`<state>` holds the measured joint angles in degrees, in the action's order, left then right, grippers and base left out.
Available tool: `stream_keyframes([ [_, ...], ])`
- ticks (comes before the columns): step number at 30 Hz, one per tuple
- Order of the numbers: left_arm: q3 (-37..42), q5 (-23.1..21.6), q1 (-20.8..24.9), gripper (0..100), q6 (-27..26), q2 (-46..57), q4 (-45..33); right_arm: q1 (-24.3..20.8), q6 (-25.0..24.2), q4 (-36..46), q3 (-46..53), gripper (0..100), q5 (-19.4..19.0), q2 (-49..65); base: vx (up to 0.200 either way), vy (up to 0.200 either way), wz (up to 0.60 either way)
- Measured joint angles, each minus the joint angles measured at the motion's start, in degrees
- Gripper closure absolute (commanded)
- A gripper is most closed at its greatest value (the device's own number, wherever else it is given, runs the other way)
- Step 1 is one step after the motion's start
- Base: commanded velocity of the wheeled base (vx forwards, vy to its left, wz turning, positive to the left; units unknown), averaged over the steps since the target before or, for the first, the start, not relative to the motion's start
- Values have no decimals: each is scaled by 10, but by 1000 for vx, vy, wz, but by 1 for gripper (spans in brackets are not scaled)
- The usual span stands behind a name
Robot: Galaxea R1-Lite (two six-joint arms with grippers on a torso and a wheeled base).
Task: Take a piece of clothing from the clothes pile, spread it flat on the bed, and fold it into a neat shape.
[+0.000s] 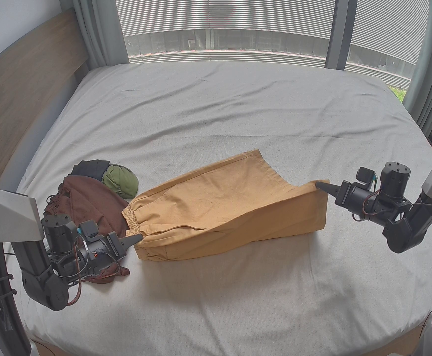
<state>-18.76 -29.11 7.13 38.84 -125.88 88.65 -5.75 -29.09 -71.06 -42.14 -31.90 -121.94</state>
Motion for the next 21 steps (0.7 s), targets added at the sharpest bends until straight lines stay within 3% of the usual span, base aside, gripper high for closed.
stream_keyframes([
  [21, -26, 36, -3, 100, 25, 6, 0, -26, 2, 122, -223, 100, 6, -54, 0, 0, 0],
])
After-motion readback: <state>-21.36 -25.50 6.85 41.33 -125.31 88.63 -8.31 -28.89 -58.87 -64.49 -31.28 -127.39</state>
